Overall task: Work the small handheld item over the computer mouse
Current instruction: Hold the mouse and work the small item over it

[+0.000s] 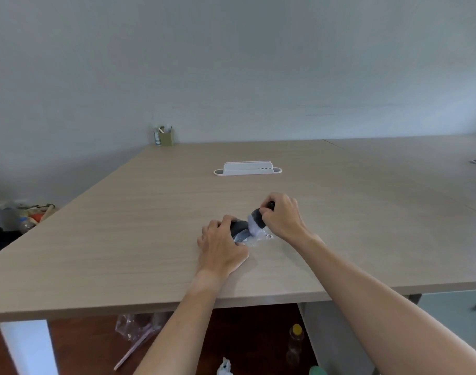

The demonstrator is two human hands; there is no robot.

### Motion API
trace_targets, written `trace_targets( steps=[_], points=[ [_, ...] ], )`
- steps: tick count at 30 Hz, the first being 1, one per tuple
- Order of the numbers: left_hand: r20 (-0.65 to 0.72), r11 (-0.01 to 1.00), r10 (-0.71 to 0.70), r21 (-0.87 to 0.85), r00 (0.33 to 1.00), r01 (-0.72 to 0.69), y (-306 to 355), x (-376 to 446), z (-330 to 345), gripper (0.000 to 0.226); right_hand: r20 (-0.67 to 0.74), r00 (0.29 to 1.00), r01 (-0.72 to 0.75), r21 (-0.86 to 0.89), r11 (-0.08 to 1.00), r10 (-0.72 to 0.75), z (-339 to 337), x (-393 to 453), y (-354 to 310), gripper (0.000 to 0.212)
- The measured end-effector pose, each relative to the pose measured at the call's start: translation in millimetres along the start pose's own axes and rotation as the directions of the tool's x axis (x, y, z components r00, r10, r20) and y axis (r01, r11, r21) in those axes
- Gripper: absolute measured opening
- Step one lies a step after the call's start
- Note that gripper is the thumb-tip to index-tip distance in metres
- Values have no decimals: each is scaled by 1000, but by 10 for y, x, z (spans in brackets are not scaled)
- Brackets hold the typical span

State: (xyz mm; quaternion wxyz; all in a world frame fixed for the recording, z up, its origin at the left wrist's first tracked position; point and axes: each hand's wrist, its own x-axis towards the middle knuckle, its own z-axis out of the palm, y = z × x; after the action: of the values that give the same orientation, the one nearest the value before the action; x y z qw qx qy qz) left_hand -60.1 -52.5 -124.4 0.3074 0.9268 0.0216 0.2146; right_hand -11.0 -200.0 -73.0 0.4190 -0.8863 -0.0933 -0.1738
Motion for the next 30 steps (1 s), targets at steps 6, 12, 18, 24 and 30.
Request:
trace_targets(
  steps=[6, 12, 18, 24, 30],
  points=[
    [-20, 1000, -22, -20, 1000, 22, -2, 15, 4, 35, -11, 1000, 14, 240, 971, -12, -18, -88, -107, 13],
    [-24, 997, -16, -82, 1000, 14, -18, 8, 14, 45, -1, 1000, 31, 60, 998, -31, 100, -55, -23, 12],
    [-15, 995, -8, -97, 1000, 7, -33, 18, 21, 38, -72, 997, 7, 226, 974, 9, 7, -63, -48, 13],
    [-10, 993, -9, -114, 1000, 8, -66, 42, 50, 43, 65, 997, 32, 70, 997, -37, 75, -97, -123, 17],
    [-17, 993, -33, -117, 999, 30, -131, 96, 132, 43, -63, 997, 47, 82, 996, -42, 39, -81, -198, 12]
  ],
)
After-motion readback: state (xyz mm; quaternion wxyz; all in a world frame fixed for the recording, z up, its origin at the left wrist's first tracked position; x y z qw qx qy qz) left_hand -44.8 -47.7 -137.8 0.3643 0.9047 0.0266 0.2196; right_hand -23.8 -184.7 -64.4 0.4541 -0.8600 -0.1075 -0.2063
